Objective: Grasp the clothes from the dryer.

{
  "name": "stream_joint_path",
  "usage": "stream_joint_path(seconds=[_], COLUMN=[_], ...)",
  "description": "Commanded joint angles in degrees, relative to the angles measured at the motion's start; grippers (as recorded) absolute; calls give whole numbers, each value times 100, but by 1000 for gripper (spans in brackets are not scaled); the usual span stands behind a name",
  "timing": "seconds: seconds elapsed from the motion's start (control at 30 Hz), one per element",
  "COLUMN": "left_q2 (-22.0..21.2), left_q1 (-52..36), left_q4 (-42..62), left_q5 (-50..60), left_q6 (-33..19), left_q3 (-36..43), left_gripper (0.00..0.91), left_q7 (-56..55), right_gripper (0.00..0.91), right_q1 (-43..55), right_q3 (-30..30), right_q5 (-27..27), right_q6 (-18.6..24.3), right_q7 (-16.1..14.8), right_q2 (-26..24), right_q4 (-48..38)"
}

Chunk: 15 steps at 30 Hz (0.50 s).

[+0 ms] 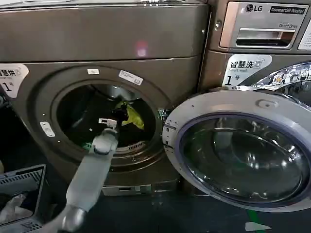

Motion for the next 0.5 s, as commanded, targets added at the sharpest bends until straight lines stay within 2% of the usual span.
stream_joint_path(seconds=[0.03, 0.2, 0.5], left_q2=[-122, -144, -163], left_q1=[1013, 1171, 1246], left_q4=[-1023, -1159, -1168], left_q5=[71, 141, 80], left_q6=[-662, -815, -752], left_q3=[-237, -135, -107], left_gripper=[0, 0, 0], left_q7=[-708, -698, -704], right_gripper=[907, 907, 907], right_q1=[-20, -7, 1], right_q3=[25, 59, 14], right_q5=[4, 26, 83], right_q6=[43, -25, 77], right_q7=[30, -13, 63], right_q2=[-24, -34, -80], right_q4=[-19, -3, -26])
